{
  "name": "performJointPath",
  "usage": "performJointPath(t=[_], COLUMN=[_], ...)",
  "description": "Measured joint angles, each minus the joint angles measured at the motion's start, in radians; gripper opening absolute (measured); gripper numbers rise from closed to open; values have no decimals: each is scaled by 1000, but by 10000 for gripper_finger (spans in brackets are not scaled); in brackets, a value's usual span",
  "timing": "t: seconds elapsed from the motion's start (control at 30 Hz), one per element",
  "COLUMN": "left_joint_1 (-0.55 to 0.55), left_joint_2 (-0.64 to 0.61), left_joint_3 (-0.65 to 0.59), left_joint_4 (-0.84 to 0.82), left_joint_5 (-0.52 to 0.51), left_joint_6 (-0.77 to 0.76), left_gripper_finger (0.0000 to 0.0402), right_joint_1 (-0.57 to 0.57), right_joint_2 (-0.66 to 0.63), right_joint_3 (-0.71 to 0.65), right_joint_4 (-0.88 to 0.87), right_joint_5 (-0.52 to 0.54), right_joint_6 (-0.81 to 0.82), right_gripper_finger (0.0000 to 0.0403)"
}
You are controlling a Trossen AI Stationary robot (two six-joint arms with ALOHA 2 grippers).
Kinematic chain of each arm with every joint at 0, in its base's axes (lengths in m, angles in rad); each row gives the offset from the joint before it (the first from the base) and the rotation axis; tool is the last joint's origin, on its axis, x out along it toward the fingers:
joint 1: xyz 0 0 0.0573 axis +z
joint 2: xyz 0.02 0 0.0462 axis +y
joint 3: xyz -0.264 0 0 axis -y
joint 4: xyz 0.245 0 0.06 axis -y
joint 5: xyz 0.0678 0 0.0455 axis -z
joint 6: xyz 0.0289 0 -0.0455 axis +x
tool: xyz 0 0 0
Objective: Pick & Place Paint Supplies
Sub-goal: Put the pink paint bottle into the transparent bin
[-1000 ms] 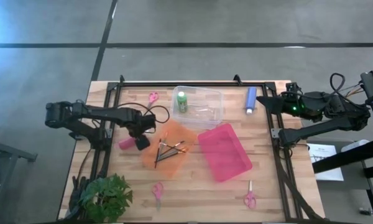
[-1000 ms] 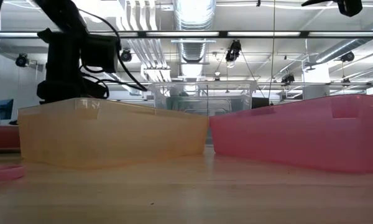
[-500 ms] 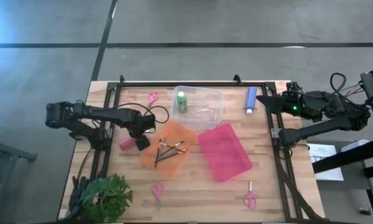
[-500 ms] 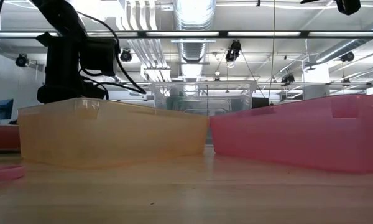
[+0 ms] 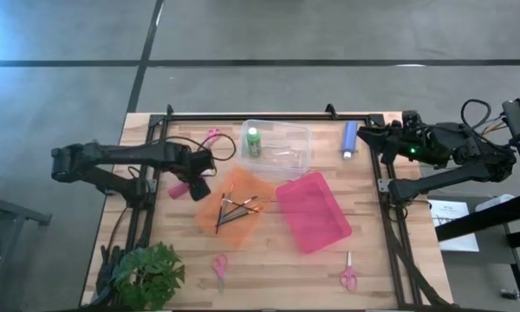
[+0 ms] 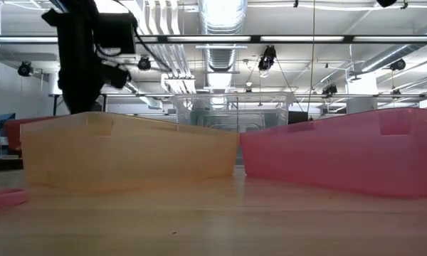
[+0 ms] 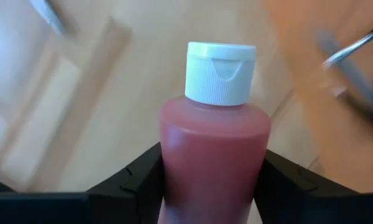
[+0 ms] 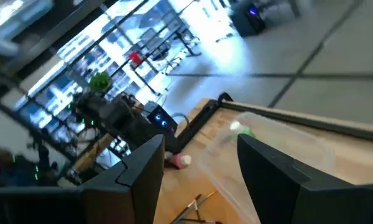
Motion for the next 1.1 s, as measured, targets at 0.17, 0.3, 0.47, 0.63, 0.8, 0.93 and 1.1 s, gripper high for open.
performJointPath(t=[0.17,0.3,0.47,0.63,0.8,0.93,1.1], left_joint_1=[0,-3,-4,-20,-63,-108,-164], left_joint_2=[-64,-65,-11,84,187,251,315], left_joint_3=[128,276,465,640,785,869,946], left_joint_4=[-10,-4,27,34,29,27,30], left_joint_5=[-14,-17,-42,-54,-59,-67,-101], left_joint_6=[86,145,172,236,293,317,374], left_gripper_finger=[221,219,215,214,214,214,214], right_joint_1=[0,0,-12,-73,-131,-137,-137], right_joint_2=[27,77,182,293,409,499,632], right_joint_3=[0,0,1,0,72,214,389], right_joint_4=[94,210,306,401,430,292,52], right_joint_5=[-102,-177,-232,-303,-359,-380,-448], right_joint_6=[-284,-481,-569,-528,-499,-557,-650], right_gripper_finger=[197,197,197,197,197,197,197])
